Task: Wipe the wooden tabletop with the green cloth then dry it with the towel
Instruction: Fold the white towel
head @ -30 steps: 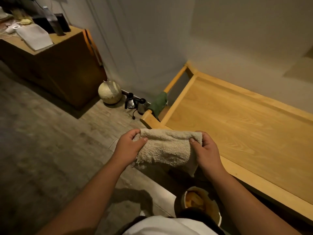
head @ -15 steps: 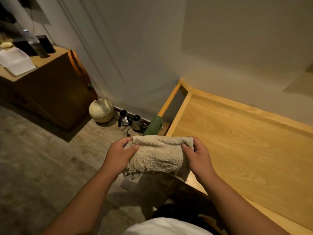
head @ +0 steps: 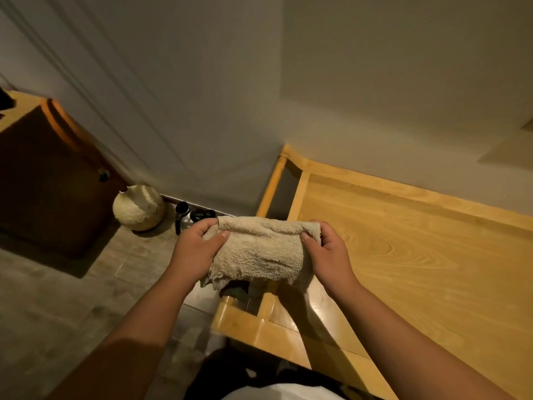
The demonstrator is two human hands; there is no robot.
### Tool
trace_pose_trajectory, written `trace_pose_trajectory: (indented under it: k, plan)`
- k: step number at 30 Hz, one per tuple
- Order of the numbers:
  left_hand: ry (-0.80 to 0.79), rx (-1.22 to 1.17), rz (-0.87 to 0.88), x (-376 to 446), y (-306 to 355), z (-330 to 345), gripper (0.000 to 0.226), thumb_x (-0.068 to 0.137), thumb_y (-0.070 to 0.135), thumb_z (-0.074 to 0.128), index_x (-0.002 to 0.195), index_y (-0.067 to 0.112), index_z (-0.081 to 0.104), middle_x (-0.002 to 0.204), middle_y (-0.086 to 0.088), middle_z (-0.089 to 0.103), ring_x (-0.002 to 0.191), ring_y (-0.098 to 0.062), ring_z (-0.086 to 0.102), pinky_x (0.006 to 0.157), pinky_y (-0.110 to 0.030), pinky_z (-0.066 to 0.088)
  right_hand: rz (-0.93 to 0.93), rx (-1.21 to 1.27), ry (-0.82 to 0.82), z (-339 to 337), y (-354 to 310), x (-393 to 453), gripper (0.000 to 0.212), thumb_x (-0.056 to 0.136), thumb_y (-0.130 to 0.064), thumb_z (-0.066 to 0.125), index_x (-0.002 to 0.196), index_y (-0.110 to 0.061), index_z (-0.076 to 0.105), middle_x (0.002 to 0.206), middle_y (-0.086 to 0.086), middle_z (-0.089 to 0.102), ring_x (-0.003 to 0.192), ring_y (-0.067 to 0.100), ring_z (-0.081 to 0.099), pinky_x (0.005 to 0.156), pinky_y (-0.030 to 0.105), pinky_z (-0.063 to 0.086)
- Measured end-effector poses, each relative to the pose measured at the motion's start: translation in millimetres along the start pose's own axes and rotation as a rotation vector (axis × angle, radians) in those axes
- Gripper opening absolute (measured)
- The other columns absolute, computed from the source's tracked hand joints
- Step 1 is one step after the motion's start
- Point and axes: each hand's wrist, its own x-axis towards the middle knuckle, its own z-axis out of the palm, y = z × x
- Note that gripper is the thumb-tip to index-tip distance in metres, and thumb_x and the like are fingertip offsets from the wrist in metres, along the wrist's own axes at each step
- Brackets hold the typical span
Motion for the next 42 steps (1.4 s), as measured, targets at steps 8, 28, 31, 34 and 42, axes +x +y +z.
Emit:
trace_pose_trajectory:
  k: [8,28,31,34,42]
  plan:
    - [-0.19,0.012,0.012,121,13,3,0.024,0.093,0.011,0.068,0.092,0.035,0.071,0.081,0.019,0.076,0.076,-0.001,0.072,0.057,-0.014,0.053,0.088,0.042,0.195,32,8,64,0.025,0.095,-0.013,0.059,0.095,-0.037,0.066,0.092,-0.015,0.071,0.09,0.006,0.067,0.073,0.02,0.053]
    - [-0.41,-0.072,-0.309,309,-59,71,0.016,0.099,0.014,0.061,0.114,0.014,0.067,0.11,-0.009,0.074,0.093,-0.019,0.074,0.072,-0.034,0.061,0.332,-0.237,0.483,71,98,230,0.008,0.096,-0.025,0.057,0.099,-0.028,0.063,0.092,-0.012,0.067,0.084,-0.001,0.06,0.069,0.015,0.045]
    - [-0.424,-0.06,-0.343,321,-61,81,0.034,0.099,0.018,0.061,0.131,0.007,0.06,0.124,-0.013,0.069,0.109,-0.026,0.069,0.093,-0.046,0.057,0.359,-0.255,0.503,69,104,242,0.009,0.096,-0.025,0.057,0.101,-0.028,0.062,0.091,-0.014,0.065,0.086,0.001,0.06,0.067,0.015,0.042]
    - [-0.445,0.02,-0.365,324,-66,89,0.031,0.099,0.017,0.06,0.128,0.007,0.062,0.12,-0.012,0.07,0.11,-0.029,0.068,0.097,-0.05,0.055,0.458,-0.288,0.505,71,107,242,0.018,0.096,-0.027,0.057,0.112,-0.02,0.061,0.096,-0.008,0.065,0.095,0.017,0.062,0.075,0.027,0.045]
    - [-0.492,0.239,-0.046,280,-65,83,0.052,0.099,0.029,0.057,0.149,0.029,0.044,0.155,-0.002,0.037,0.135,-0.013,0.038,0.106,-0.032,0.033,0.36,-0.524,0.467,108,93,200,0.061,0.093,-0.042,0.054,0.146,-0.017,0.037,0.15,0.005,0.037,0.138,0.02,0.032,0.113,0.037,0.028]
